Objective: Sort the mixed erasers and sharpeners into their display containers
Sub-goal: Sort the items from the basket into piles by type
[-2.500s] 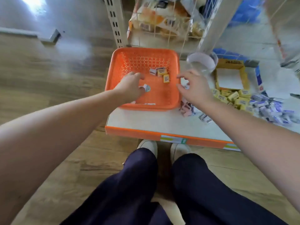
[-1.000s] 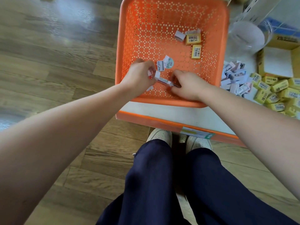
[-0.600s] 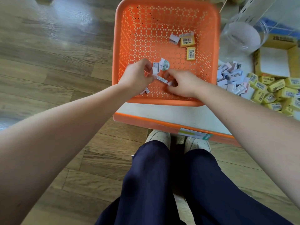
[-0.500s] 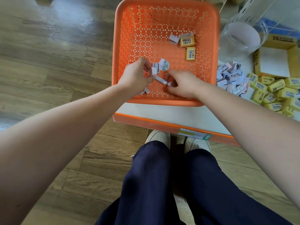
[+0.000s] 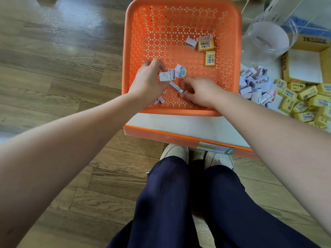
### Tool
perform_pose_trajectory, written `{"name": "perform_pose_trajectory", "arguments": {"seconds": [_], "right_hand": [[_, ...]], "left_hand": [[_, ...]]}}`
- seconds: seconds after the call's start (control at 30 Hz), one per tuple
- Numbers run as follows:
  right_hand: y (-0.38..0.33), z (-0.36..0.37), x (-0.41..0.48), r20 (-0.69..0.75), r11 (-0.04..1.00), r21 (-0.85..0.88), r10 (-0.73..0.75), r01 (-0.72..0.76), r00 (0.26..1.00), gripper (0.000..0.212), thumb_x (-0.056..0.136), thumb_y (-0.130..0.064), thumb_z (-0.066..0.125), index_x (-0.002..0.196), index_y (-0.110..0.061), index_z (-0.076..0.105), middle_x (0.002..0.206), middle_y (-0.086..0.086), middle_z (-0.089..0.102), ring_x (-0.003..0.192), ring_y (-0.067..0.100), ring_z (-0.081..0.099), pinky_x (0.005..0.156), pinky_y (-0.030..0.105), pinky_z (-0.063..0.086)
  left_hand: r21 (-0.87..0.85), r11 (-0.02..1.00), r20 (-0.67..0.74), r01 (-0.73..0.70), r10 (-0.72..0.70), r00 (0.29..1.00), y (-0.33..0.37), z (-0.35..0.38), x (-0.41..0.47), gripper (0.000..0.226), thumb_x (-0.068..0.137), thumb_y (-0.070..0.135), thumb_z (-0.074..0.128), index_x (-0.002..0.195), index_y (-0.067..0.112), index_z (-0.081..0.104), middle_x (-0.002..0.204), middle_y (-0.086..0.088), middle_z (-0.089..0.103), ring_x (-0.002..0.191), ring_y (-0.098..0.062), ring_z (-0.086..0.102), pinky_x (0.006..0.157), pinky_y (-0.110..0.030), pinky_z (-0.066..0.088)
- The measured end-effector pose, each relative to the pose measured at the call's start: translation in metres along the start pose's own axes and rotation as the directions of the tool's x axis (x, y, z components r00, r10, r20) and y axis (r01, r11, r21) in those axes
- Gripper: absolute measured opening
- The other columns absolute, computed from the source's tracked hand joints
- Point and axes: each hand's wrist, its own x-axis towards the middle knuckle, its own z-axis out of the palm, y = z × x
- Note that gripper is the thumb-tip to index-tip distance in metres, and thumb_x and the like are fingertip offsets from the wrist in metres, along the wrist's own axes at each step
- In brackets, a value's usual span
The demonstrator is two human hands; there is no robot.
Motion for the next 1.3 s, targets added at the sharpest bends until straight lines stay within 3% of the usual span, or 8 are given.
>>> {"name": "perform_pose_trajectory", "arguments": {"seconds": [0.23, 0.47, 0.57, 0.63, 0.73, 0.93, 1.1, 1.3], "right_hand": [[-0.009, -0.003, -0.004, -0.039, 0.999, -0.045, 0.014, -0.016, 0.999, 0.03, 0.082, -0.038, 0.06, 0.104, -0.02, 0.05, 0.104, 0.006, 0.06, 0.099, 0.029, 0.055, 0.077, 0.035, 0.043], [-0.026, 0.008, 0.004, -0.412, 0.991, 0.104, -0.029, 0.079, 0.911, 0.038, 0.086, -0.022, 0.057, 0.12, -0.011, 0.049, 0.124, 0.01, 0.046, 0.107, 0.03, 0.053, 0.085, 0.04, 0.045], [-0.028, 0.002, 0.019, -0.357, 0.982, 0.159, -0.034, 0.097, 0.934, 0.057, 0.085, -0.018, 0.06, 0.138, -0.017, 0.038, 0.138, 0.008, 0.037, 0.122, 0.026, 0.046, 0.099, 0.04, 0.04], [-0.029, 0.0, 0.027, -0.254, 0.996, 0.065, -0.043, 0.062, 0.966, 0.062, 0.087, -0.022, 0.06, 0.142, -0.028, 0.033, 0.142, 0.005, 0.033, 0.127, 0.026, 0.042, 0.1, 0.041, 0.04], [-0.028, 0.002, 0.034, -0.164, 0.998, -0.055, -0.036, 0.028, 0.986, 0.048, 0.089, -0.027, 0.056, 0.134, -0.034, 0.044, 0.14, 0.003, 0.033, 0.122, 0.027, 0.045, 0.093, 0.039, 0.042], [-0.028, 0.001, 0.029, -0.269, 0.999, 0.024, -0.038, 0.046, 0.962, 0.023, 0.084, -0.017, 0.063, 0.107, -0.016, 0.063, 0.12, 0.007, 0.048, 0.107, 0.026, 0.053, 0.089, 0.037, 0.043], [-0.023, -0.017, 0.004, -0.382, 0.989, 0.137, 0.007, 0.049, 0.924, 0.02, 0.084, -0.011, 0.063, 0.104, -0.011, 0.067, 0.112, 0.012, 0.054, 0.105, 0.024, 0.053, 0.089, 0.023, 0.033], [-0.015, -0.048, -0.037, -0.442, 0.979, 0.161, -0.039, 0.122, 0.896, 0.019, 0.079, -0.006, 0.066, 0.098, -0.008, 0.069, 0.109, 0.013, 0.057, 0.1, 0.025, 0.056, 0.087, 0.02, 0.033]], "left_hand": [[-0.057, 0.997, -0.256, -0.053, 0.037, 0.966, 0.0, -0.004, -0.004, 0.019, 0.087, 0.012, 0.058, 0.106, 0.01, 0.055, 0.107, -0.003, 0.052, 0.09, -0.019, 0.053, 0.075, -0.018, 0.031], [-0.044, 0.991, -0.281, -0.123, 0.105, 0.954, -0.008, 0.004, -0.016, 0.02, 0.084, 0.01, 0.061, 0.103, 0.007, 0.058, 0.102, -0.005, 0.057, 0.083, -0.012, 0.049, 0.072, -0.006, 0.026], [-0.057, 0.989, -0.29, -0.136, 0.114, 0.95, -0.002, 0.001, -0.012, 0.019, 0.084, 0.012, 0.061, 0.102, 0.008, 0.059, 0.102, -0.004, 0.057, 0.084, -0.017, 0.055, 0.073, -0.013, 0.029], [-0.066, 0.99, -0.297, -0.125, 0.1, 0.95, 0.0, -0.002, -0.006, 0.018, 0.084, 0.013, 0.061, 0.102, 0.009, 0.059, 0.102, -0.003, 0.057, 0.086, -0.021, 0.058, 0.074, -0.018, 0.033], [-0.074, 0.995, -0.296, -0.069, 0.044, 0.954, -0.001, -0.005, 0.0, 0.018, 0.085, 0.015, 0.061, 0.103, 0.012, 0.059, 0.104, -0.003, 0.057, 0.089, -0.02, 0.058, 0.075, -0.018, 0.033], [-0.045, 0.997, -0.257, -0.06, 0.046, 0.965, -0.001, -0.002, -0.002, 0.019, 0.087, 0.015, 0.06, 0.105, 0.011, 0.058, 0.107, -0.005, 0.057, 0.09, -0.023, 0.057, 0.075, -0.019, 0.032], [-0.001, 0.997, -0.209, -0.081, 0.079, 0.975, 0.006, -0.004, -0.006, 0.019, 0.089, 0.018, 0.059, 0.107, 0.011, 0.058, 0.108, -0.007, 0.057, 0.09, -0.022, 0.056, 0.074, -0.019, 0.032], [0.055, 0.998, -0.199, 0.026, -0.014, 0.98, 0.025, -0.014, -0.005, 0.026, 0.088, 0.015, 0.06, 0.114, 0.011, 0.057, 0.116, -0.01, 0.055, 0.101, -0.027, 0.053, 0.081, -0.022, 0.032]]}}
